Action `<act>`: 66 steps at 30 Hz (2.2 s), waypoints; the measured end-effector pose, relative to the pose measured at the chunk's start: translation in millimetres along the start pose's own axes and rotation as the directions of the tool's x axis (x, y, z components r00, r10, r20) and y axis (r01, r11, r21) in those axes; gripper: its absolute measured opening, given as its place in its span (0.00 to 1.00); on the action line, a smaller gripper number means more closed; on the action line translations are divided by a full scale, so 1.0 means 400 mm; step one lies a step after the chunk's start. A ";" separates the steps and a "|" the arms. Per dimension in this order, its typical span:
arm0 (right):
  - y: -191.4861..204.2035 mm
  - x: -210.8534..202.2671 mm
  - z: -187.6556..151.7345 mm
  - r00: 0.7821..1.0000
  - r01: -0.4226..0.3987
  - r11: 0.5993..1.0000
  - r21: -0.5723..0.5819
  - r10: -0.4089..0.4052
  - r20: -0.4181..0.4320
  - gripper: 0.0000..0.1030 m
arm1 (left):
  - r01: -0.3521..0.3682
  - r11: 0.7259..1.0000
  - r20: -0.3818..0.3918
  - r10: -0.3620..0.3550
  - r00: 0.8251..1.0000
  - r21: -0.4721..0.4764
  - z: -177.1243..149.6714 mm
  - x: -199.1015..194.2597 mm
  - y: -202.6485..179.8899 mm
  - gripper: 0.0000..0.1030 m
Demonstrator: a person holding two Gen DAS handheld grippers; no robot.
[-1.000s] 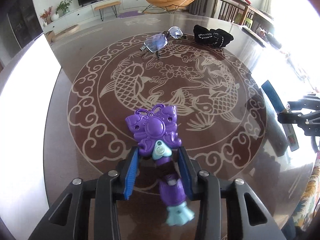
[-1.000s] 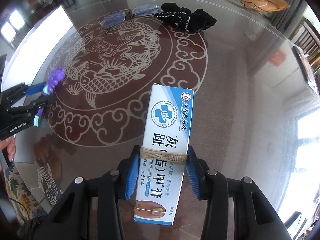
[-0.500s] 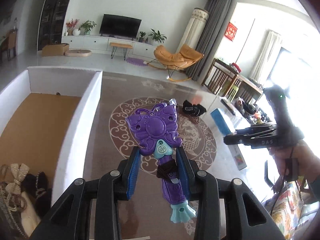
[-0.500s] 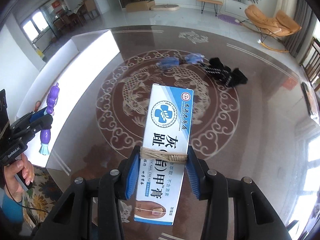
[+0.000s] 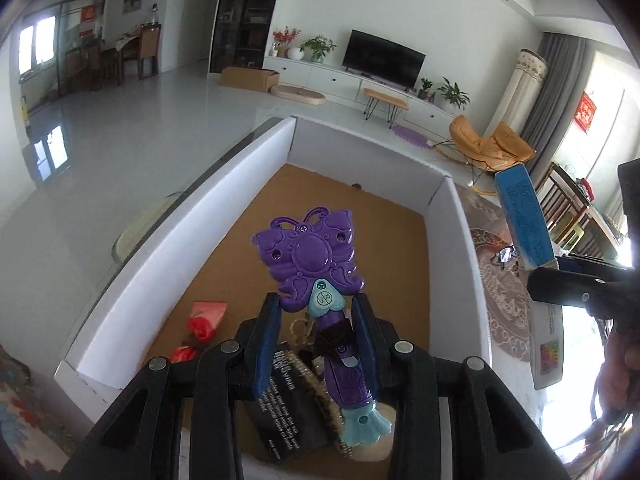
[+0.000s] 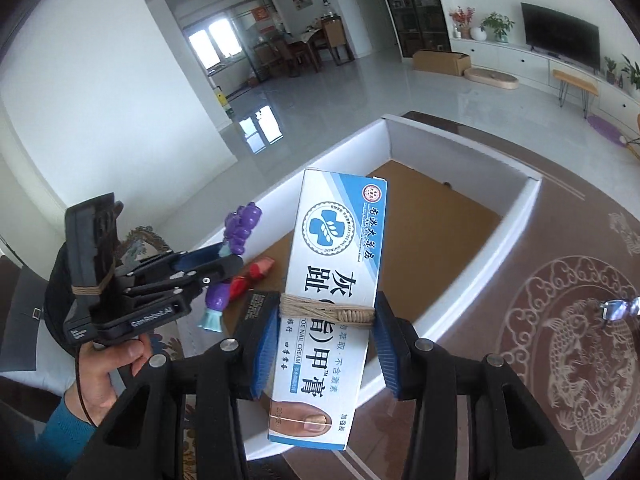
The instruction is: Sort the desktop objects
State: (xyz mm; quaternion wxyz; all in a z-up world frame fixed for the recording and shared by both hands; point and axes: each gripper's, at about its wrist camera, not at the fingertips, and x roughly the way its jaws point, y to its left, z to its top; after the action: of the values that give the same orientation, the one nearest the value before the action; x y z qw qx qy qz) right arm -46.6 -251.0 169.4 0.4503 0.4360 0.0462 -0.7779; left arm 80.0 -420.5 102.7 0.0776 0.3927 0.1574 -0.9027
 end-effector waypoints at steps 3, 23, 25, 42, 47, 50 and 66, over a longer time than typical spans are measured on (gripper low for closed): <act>0.057 0.114 -0.012 0.999 -0.026 1.000 -0.009 0.026 -0.038 0.44 | -0.061 0.997 -0.093 0.057 0.994 -0.047 -0.031 0.054 0.056 0.36; -0.500 -0.158 -0.383 0.829 0.540 0.825 0.167 -0.556 0.067 0.98 | 0.218 0.948 0.024 -0.230 0.973 0.232 -0.102 -0.020 -0.480 0.86; -0.606 -0.205 -0.487 0.790 0.600 0.771 0.215 -0.613 -0.007 0.98 | 0.285 0.917 -0.019 -0.292 0.956 0.277 -0.139 -0.003 -0.581 1.00; -0.822 -0.407 -0.763 0.726 0.655 0.627 0.422 -0.678 -0.119 1.00 | 0.129 0.881 -0.195 -0.043 0.980 0.455 -0.293 0.499 -1.049 1.00; -0.821 -0.407 -0.763 0.725 0.655 0.627 0.422 -0.678 -0.119 1.00 | 0.104 0.894 -0.150 -0.041 0.988 0.436 -0.283 0.513 -1.060 1.00; -0.821 -0.407 -0.763 0.725 0.655 0.627 0.422 -0.678 -0.120 1.00 | 0.105 0.894 -0.152 -0.042 0.987 0.435 -0.282 0.513 -1.059 1.00; -0.821 -0.407 -0.763 0.725 0.655 0.626 0.423 -0.678 -0.119 1.00 | 0.105 0.894 -0.152 -0.042 0.987 0.435 -0.281 0.513 -1.058 1.00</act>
State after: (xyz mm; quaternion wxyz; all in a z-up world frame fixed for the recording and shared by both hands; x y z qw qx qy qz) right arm -60.6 192.0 -6.9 0.0219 0.4569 0.0170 -0.8891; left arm -94.1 12.0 -25.4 -0.0589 0.4557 -0.0317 -0.8876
